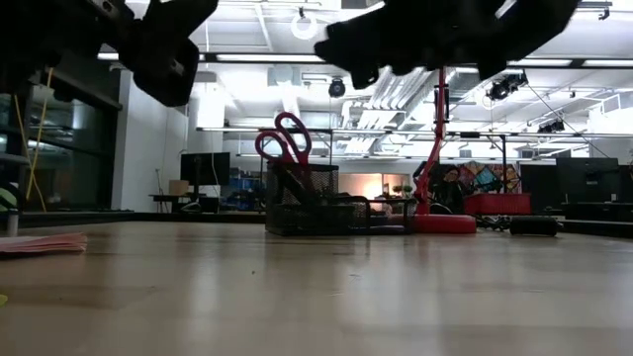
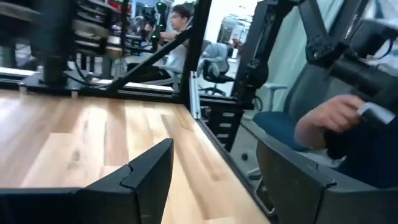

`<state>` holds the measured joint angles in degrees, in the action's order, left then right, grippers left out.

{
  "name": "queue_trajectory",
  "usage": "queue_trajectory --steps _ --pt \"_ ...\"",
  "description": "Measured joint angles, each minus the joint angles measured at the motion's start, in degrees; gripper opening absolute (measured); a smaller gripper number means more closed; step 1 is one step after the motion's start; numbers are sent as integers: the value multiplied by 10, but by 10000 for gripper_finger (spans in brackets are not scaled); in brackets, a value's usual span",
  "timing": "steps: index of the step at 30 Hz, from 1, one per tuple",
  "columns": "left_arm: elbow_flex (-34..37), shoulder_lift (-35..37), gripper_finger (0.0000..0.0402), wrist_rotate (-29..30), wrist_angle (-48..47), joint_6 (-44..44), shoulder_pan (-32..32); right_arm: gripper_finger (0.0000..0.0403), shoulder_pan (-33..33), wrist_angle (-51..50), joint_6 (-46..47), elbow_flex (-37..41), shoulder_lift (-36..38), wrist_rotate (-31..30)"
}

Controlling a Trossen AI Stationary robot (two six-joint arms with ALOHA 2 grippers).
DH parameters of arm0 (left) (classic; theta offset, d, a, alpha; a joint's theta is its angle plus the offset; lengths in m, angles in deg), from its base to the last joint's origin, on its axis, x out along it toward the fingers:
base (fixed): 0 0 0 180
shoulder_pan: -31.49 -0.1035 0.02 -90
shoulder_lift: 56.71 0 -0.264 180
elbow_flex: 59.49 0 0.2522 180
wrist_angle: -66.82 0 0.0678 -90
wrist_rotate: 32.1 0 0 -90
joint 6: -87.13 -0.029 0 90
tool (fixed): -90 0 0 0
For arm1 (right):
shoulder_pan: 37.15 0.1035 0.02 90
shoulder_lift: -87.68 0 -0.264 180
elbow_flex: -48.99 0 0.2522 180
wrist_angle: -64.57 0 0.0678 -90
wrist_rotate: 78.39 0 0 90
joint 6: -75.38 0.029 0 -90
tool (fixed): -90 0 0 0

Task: Pick and place office supplies into organizer
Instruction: Put the yellow eraser into the black desk organizer

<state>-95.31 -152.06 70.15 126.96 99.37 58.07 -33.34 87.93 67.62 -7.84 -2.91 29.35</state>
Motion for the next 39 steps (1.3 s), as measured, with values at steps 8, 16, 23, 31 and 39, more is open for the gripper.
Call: queue_trajectory --steps 8,16,23,31,39 --pt "-60 -10 223 127 -78 58 37 143 119 -51 -24 0 0 -151" --pt "-237 -72 223 533 -419 195 144 142 216 -210 52 0 0 -461" --pt "-357 -132 223 607 -681 353 171 142 276 -251 63 0 0 -532" --pt "-361 -146 223 631 -763 532 178 143 290 -313 115 0 0 -534" --pt "-347 -146 223 604 -906 685 186 145 289 -317 144 0 0 -496"
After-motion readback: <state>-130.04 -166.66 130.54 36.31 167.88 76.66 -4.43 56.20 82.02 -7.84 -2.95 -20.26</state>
